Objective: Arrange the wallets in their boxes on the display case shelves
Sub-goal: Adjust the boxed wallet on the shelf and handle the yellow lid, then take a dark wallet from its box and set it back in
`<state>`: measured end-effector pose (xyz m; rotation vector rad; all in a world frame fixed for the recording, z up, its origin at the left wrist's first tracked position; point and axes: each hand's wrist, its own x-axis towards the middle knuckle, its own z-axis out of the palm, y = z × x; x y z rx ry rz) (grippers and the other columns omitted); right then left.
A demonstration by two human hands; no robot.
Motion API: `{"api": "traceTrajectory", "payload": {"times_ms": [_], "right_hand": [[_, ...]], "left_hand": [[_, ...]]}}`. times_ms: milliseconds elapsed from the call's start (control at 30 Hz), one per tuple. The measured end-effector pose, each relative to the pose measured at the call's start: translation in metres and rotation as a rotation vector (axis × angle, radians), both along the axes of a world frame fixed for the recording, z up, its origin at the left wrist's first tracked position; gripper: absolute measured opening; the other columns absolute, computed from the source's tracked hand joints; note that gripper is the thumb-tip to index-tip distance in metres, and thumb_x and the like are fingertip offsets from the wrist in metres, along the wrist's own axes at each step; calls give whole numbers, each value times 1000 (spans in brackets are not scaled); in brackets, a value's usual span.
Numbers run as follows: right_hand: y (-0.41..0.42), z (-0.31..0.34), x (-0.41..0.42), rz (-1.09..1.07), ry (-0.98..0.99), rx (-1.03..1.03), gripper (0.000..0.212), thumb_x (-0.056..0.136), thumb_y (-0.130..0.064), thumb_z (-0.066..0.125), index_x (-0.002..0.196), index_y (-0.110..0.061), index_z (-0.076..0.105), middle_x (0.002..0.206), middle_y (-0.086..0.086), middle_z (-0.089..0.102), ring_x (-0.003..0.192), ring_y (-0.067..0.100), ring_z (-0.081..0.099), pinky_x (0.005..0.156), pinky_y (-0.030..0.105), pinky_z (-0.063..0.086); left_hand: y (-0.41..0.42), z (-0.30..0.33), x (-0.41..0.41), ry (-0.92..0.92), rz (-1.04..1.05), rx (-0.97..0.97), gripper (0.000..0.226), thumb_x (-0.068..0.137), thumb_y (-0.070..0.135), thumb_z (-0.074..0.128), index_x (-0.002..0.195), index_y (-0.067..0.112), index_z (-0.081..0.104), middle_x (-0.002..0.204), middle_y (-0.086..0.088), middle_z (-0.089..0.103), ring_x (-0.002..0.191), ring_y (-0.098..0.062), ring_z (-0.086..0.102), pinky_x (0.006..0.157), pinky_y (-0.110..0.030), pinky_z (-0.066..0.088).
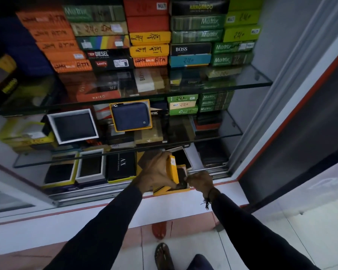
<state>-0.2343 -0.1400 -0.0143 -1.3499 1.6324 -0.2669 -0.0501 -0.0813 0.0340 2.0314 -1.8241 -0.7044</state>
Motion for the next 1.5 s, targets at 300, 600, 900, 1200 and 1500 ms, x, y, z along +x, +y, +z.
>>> {"api": "traceTrajectory", "payload": {"times_ms": [300, 600, 900, 1200, 1500], "right_hand": [[8, 10, 5, -7, -24, -148, 32, 76, -23, 82, 53, -21, 60, 56, -4, 61, 65, 16, 62, 57, 22, 50], [29, 10, 55, 157, -26, -119, 22, 68, -13, 88, 83, -2, 77, 91, 15, 78, 90, 28, 75, 86, 44, 61], [29, 13, 83, 352, 191, -154, 34, 76, -32, 81, 96, -6, 75, 95, 6, 75, 89, 20, 71, 73, 27, 55], [37, 17, 100, 15, -278, 26, 30, 68, -9, 88, 89, -2, 68, 109, 17, 73, 106, 29, 70, 94, 45, 58], [9, 63, 58, -3, -651, 416, 23, 92, -8, 65, 114, -2, 62, 97, 13, 67, 81, 19, 64, 74, 24, 51]], "left_hand": [[72, -8, 102, 301, 209, 134, 97, 50, 19, 97, 126, 47, 44, 123, 7, 47, 110, -16, 58, 77, -21, 56], [91, -51, 90, -151, 241, 225, 116, 43, 49, 96, 145, 32, 42, 141, -4, 43, 128, -29, 50, 102, -40, 46], [88, -63, 84, 192, 247, 107, 101, 48, 23, 99, 138, 31, 53, 110, 17, 54, 116, -19, 62, 82, -26, 55], [90, -68, 84, 322, 262, 80, 87, 53, 13, 97, 131, 20, 60, 111, 9, 52, 111, -21, 60, 80, -19, 56], [91, -34, 88, 787, 328, -33, 77, 69, 14, 91, 139, 22, 58, 120, -2, 65, 96, -22, 65, 79, -24, 59]]}}
